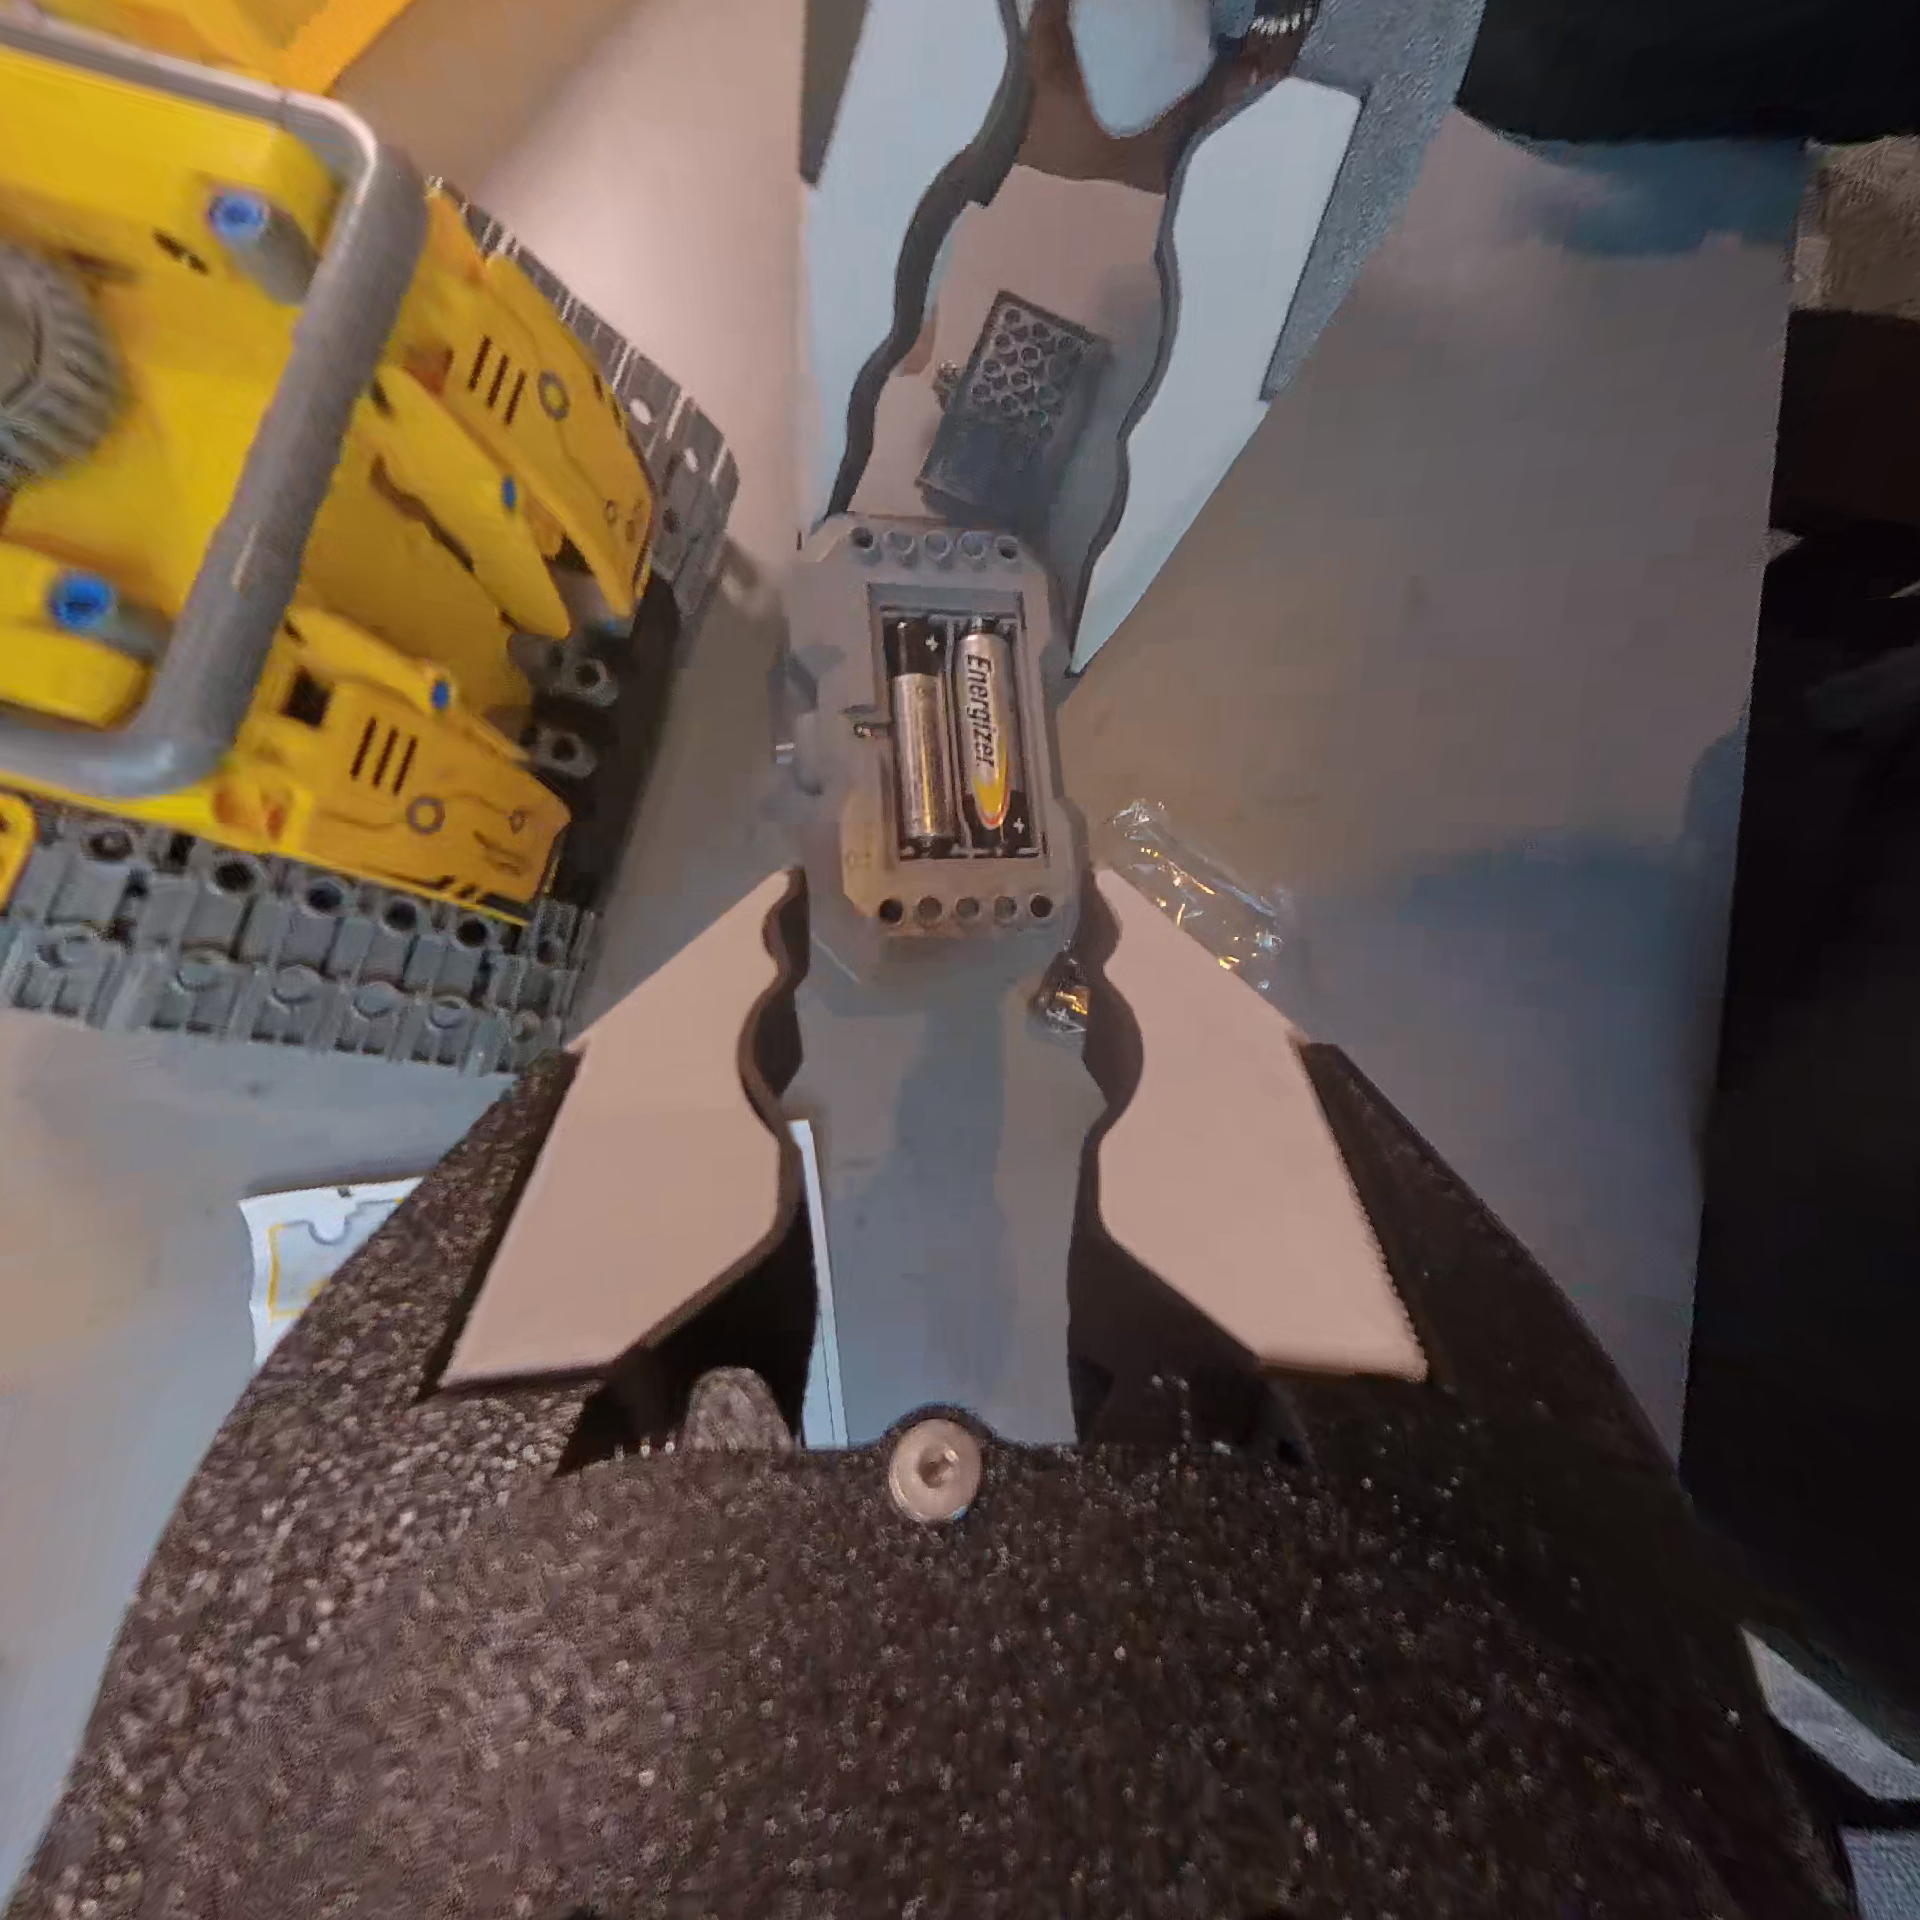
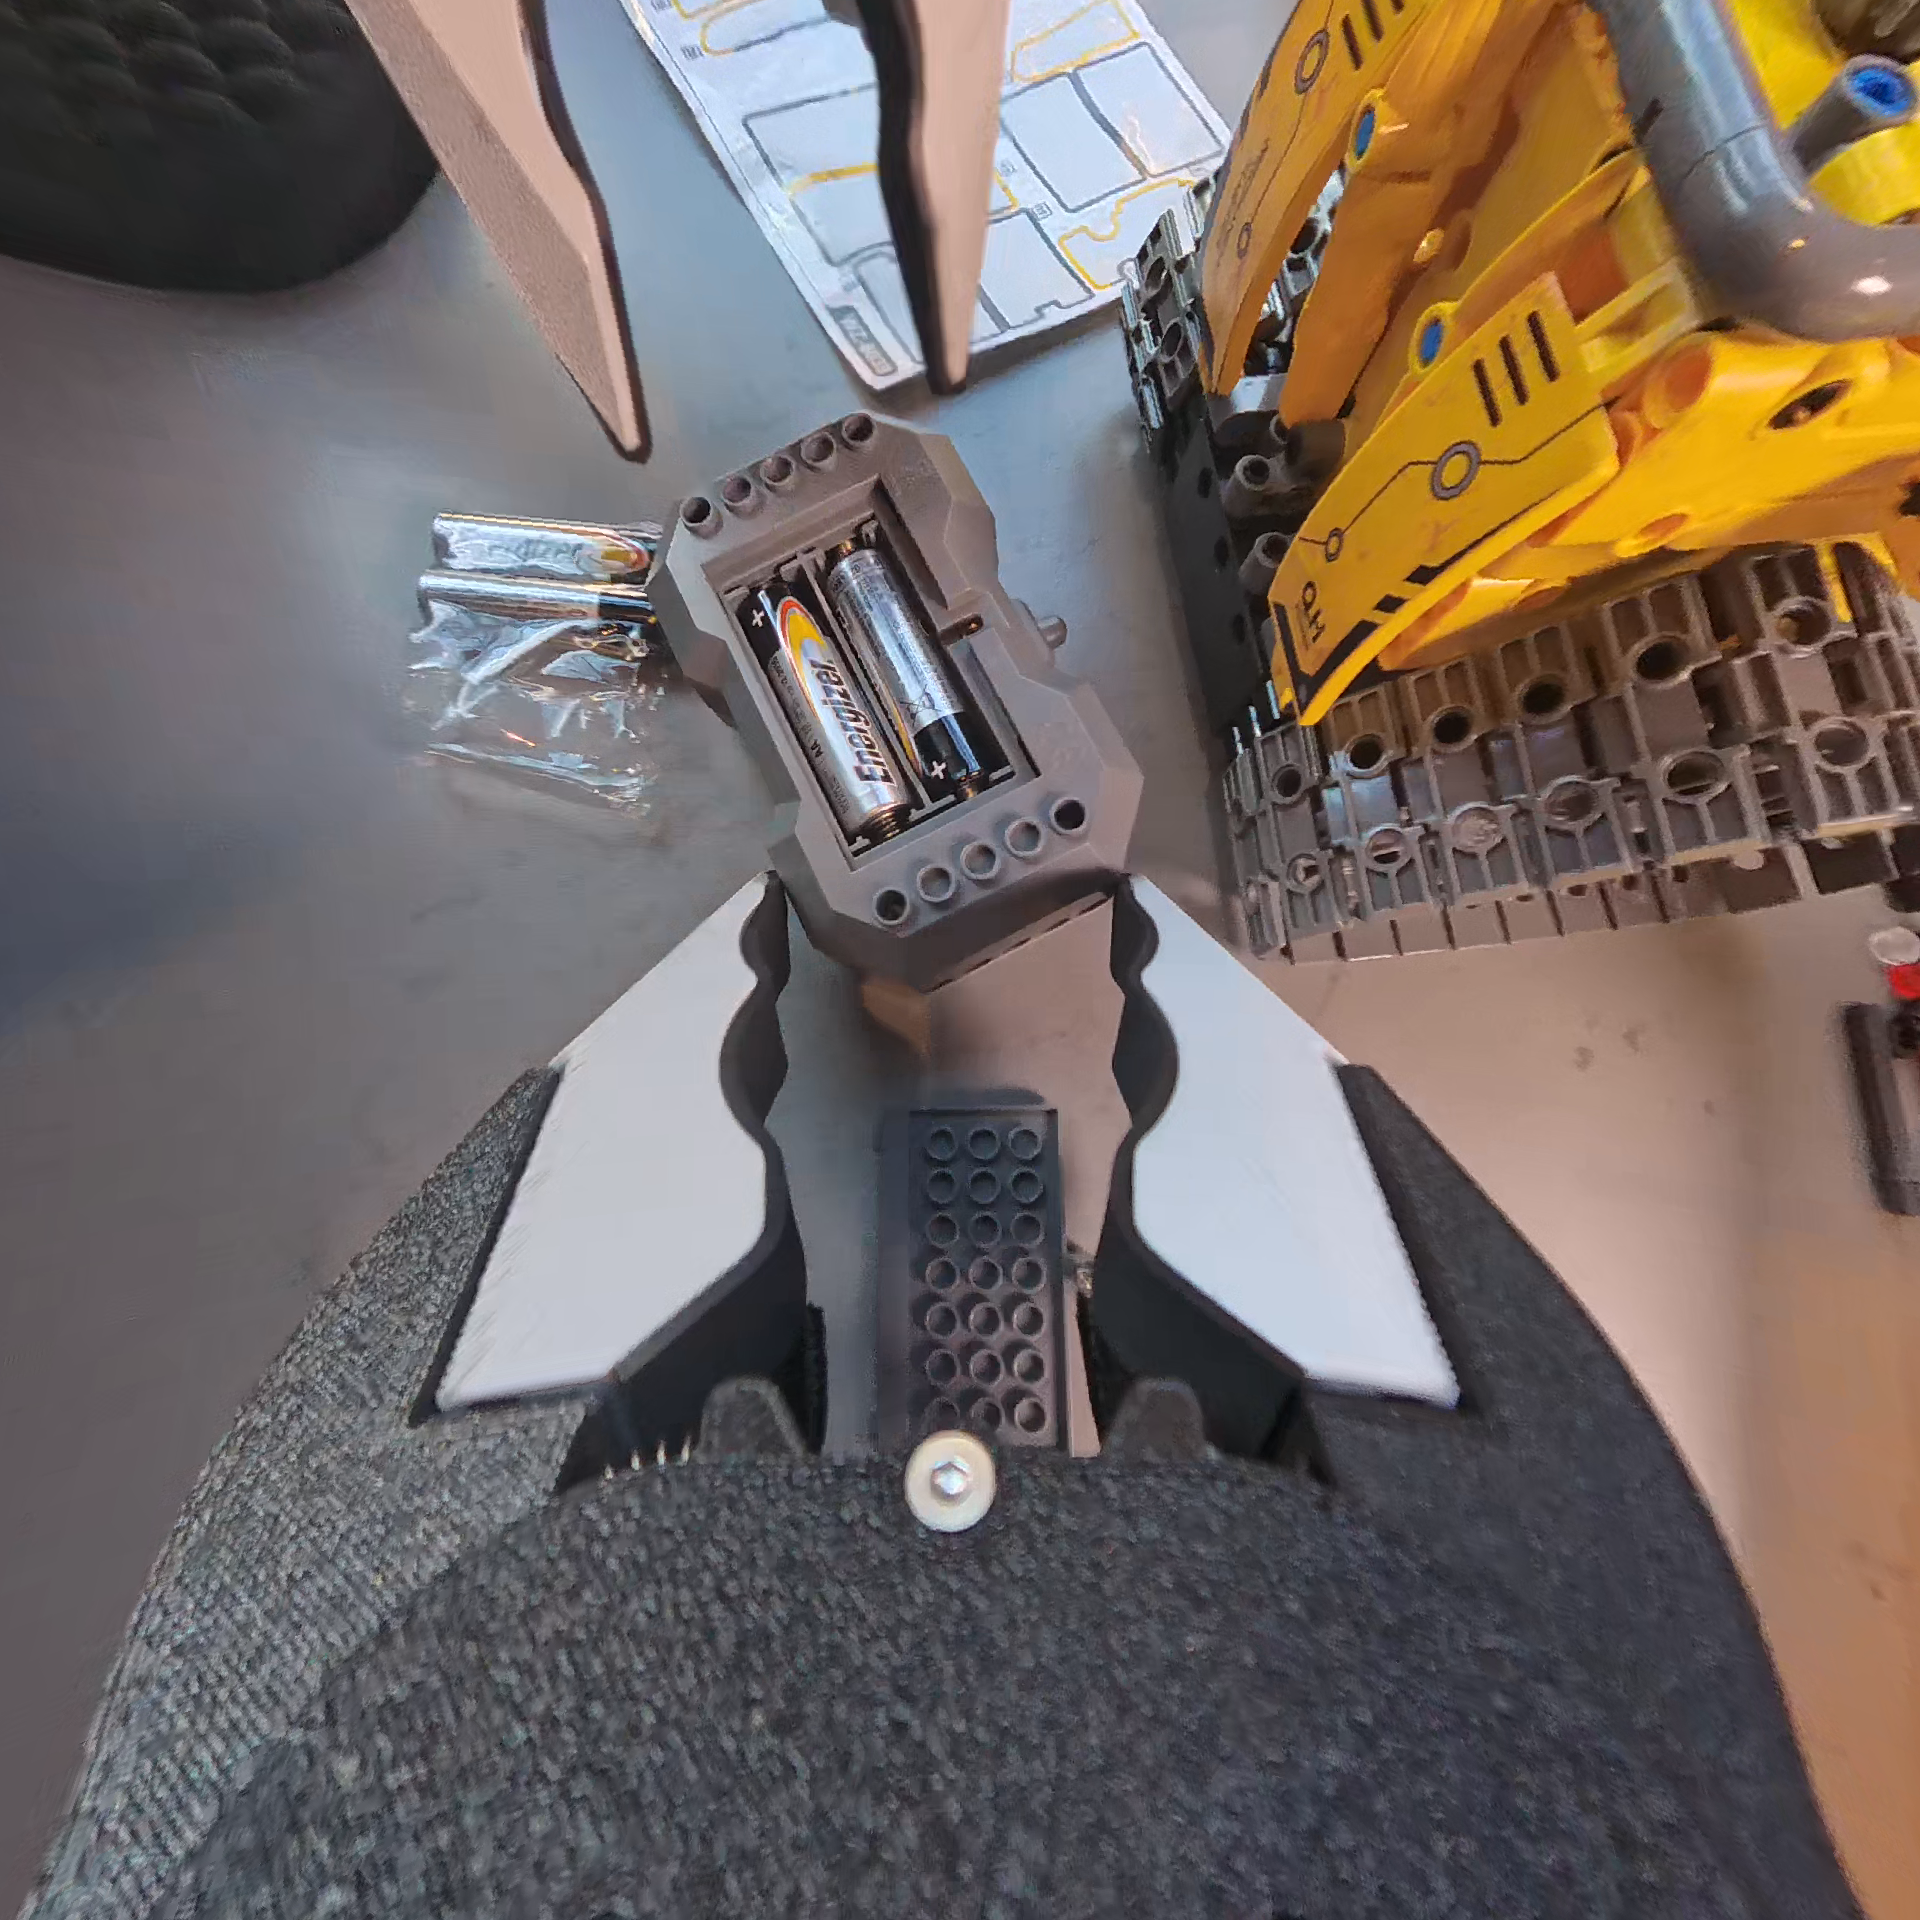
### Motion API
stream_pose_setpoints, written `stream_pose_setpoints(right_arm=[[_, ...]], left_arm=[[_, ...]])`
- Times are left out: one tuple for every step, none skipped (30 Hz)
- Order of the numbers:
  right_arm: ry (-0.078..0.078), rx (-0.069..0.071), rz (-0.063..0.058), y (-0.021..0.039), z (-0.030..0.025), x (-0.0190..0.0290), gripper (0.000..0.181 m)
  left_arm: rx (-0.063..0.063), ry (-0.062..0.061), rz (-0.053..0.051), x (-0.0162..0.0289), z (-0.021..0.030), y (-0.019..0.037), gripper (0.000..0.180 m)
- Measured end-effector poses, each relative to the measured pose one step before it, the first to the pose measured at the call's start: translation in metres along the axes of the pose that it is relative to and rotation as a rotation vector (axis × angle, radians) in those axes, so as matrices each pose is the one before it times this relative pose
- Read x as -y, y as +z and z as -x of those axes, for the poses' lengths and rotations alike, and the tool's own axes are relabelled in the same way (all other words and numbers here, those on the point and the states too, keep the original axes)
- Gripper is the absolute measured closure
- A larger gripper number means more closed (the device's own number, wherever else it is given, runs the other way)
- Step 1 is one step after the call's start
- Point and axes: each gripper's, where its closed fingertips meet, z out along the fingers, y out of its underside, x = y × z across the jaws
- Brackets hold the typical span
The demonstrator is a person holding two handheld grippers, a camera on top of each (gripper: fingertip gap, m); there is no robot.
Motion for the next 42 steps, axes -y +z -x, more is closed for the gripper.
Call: stream_pose_setpoints(right_arm=[[0.0109,0.0172,-0.0164,-0.00235,0.00149,0.00177,0.118],[0.015,0.0207,-0.0152,-0.00316,0.00186,0.00157,0.117],[0.0073,0.0214,-0.0023,-0.00382,0.00186,-0.00058,0.115],[-0.0083,0.011,0.011,-0.00528,0.00037,-0.00292,0.115],[-0.0169,-0.0018,0.0145,-0.00685,-0.00134,-0.00403,0.115],[-0.0091,-0.0051,0.0105,-0.00785,-0.00198,-0.00371,0.115],[0.0085,-0.0015,0.0049,-0.00781,-0.00173,-0.00313,0.116],[0.0202,0.0024,0.0085,-0.00674,-0.00121,-0.00389,0.117],[0.0163,-0.0137,0.0133,-0.00505,-0.00299,-0.0051,0.119],[0.0107,-0.022,0.0243,-0.0033,-0.00364,-0.00725,0.121],[0.009,-0.0099,0.0295,-0.00145,-0.00097,-0.00823,0.121],[0.0078,-0.0034,0.0194,-0.00001,0.00083,-0.00676,0.121],[0.0094,0.0011,0.0127,0.00113,0.00197,-0.00544,0.122],[0.0091,0.0029,0.0164,0.00185,0.00225,-0.00572,0.123],[0.0023,-0.0088,0.011,0.00222,0.00048,-0.00424,0.124],[0.0036,-0.0101,0.0102,0.00226,-0.0002,-0.00363,0.126],[0.0078,-0.0049,0.013,0.00221,0.00007,-0.00331,0.126],[0.0067,-0.0071,0.0087,0.00178,-0.00051,-0.00217,0.128],[0.0037,-0.0073,-0.0098,-0.00014,-0.0011,0.0011,0.136],[0.0115,-0.0058,-0.0011,-0.00011,-0.00161,0.00009,0.14],[0.0096,-0.0088,0.0018,-0.00019,-0.00227,-0.00031,0.145],[0.007,0.004,0.0016,-0.00026,0.00023,-0.00007,0.145],[-0.0005,-0.0005,0.0044,-0.00033,0.00056,-0.00031,0.145],[-0.0101,-0.0038,0.0051,-0.00035,0.00129,-0.00058,0.145],[-0.0114,-0.0051,-0.0004,-0.00062,0.00174,-0.00001,0.146],[-0.0076,-0.0103,-0.0135,-0.00135,0.00101,0.00219,0.146],[-0.007,-0.0117,-0.0249,-0.00242,0.00083,0.00443,0.146],[-0.0204,-0.0083,-0.0385,-0.00393,0.00207,0.00742,0.146],[-0.0336,-0.018,-0.0592,-0.00522,0.00178,0.01172,0.146],[-0.0292,-0.008,-0.0621,-0.00541,0.00319,0.01363,0.146],[-0.0205,0.0014,-0.0486,-0.00443,0.0042,0.01308,0.146],[-0.0241,-0.0079,-0.0396,-0.00306,0.00272,0.01267,0.146],[-0.0281,-0.007,-0.0343,-0.00191,0.00271,0.0123,0.146],[-0.0238,-0.0016,-0.029,-0.00084,0.00279,0.01154,0.146],[-0.022,-0.0061,-0.0281,0.00011,0.00162,0.01142,0.146],[-0.0239,-0.0068,-0.0276,0.00063,0.00103,0.01095,0.146],[-0.0231,-0.0031,-0.0228,0.00116,0.00129,0.00966,0.146],[-0.0212,-0.006,-0.0193,0.00141,0.00056,0.00876,0.145],[-0.0179,-0.0007,-0.016,0.00169,0.00113,0.00752,0.145],[-0.0126,0.0046,-0.0097,0.00191,0.00159,0.00594,0.146],[-0.0119,-0.0015,-0.006,0.00197,0.00043,0.00451,0.145],[-0.0098,0.0035,-0.0016,0.00203,0.00082,0.00298,0.146]], left_arm=[[0.0023,-0.0302,-0.0229,-0.00403,0.00027,-0.00022,0.122],[-0.0019,-0.0289,-0.0273,-0.0032,-0.00053,0.00138,0.116],[0.0011,-0.0232,-0.0278,-0.00259,0.00007,0.00282,0.111],[0.0019,-0.0196,-0.0218,-0.0024,0.00026,0.00384,0.106],[0.0002,-0.0124,-0.0152,-0.00223,0.00005,0.00436,0.102],[0.0016,-0.0032,-0.0141,-0.00151,0.00027,0.0043,0.1],[0.0093,0.0035,-0.0129,-0.00104,0.00157,0.0039,0.101],[0.0125,0.0064,-0.0098,-0.00084,0.00264,0.00323,0.104],[-0.0049,0.0107,-0.0058,-0.00109,0.00024,0.00263,0.108],[-0.0263,0.0117,-0.0128,0.00065,-0.00275,0.00092,0.113],[-0.0102,0.0134,-0.0056,-0.00004,-0.00003,-0.00004,0.113],[-0.0144,0.0096,0.0018,-0.0009,-0.00025,-0.00095,0.113],[-0.0266,0.0102,0.0061,-0.00152,-0.0014,-0.00172,0.114],[-0.0294,0.0147,0.0056,-0.00195,-0.00161,-0.00196,0.114],[-0.0293,0.0102,0.0026,-0.00192,-0.00161,-0.00182,0.114],[-0.0347,0.0087,0.0016,-0.00185,-0.00234,-0.00162,0.114],[-0.0375,0.0079,0.0022,-0.00164,-0.00245,-0.00133,0.114],[-0.0259,0.0081,-0.0014,-0.00066,-0.00043,-0.00082,0.114],[-0.0111,0.0019,-0.0048,0.00009,0.0014,-0.00036,0.114],[-0.0053,-0.001,-0.0037,0.00044,0.00164,-0.00021,0.114],[-0.0032,0.0017,-0.0022,0.00025,0.00103,-0.00025,0.114],[0.0023,0.0028,-0.0088,0.00111,0.00071,-0.00092,0.114],[0.0049,-0.0008,-0.0168,0.00208,0.00044,-0.00176,0.116],[0.0008,-0.0043,-0.0169,0.00201,-0.00063,-0.00251,0.115],[0.0027,-0.0029,-0.0143,0.00155,-0.00106,-0.00327,0.115],[0.0155,-0.0003,-0.0166,0.00228,0.00009,-0.00427,0.115],[0.0176,0.001,-0.0239,0.00387,-0.00034,-0.00494,0.115],[0.0112,-0.0045,-0.0319,0.00546,-0.0014,-0.0053,0.117],[0.0136,-0.0139,-0.0363,0.00663,-0.00064,-0.00486,0.12],[0.0063,-0.0224,-0.04,0.00723,-0.00148,-0.00376,0.122],[-0.0018,-0.0346,-0.0426,0.0076,-0.00237,-0.0024,0.126],[-0.0059,-0.046,-0.0425,0.00734,-0.00258,-0.00058,0.13],[-0.0107,-0.0574,-0.0376,0.00614,-0.00265,0.00095,0.133],[-0.0191,-0.0666,-0.033,0.00474,-0.00322,0.00241,0.135],[-0.0379,-0.0649,-0.0329,0.00417,-0.00575,0.00297,0.136],[-0.0539,-0.0555,-0.0386,0.00434,-0.00822,0.00314,0.137],[-0.0535,-0.0474,-0.0379,0.0039,-0.00818,0.00293,0.138],[-0.0449,-0.041,-0.0292,0.00262,-0.00688,0.00281,0.14],[-0.0333,-0.0313,-0.0212,0.00161,-0.00531,0.00244,0.142],[-0.0284,-0.0175,-0.0158,0.00106,-0.00484,0.00175,0.143],[-0.0217,-0.0101,-0.009,0.00024,-0.00374,0.00119,0.145],[-0.0061,-0.0056,-0.0046,-0.0002,-0.00116,0.00077,0.147]])
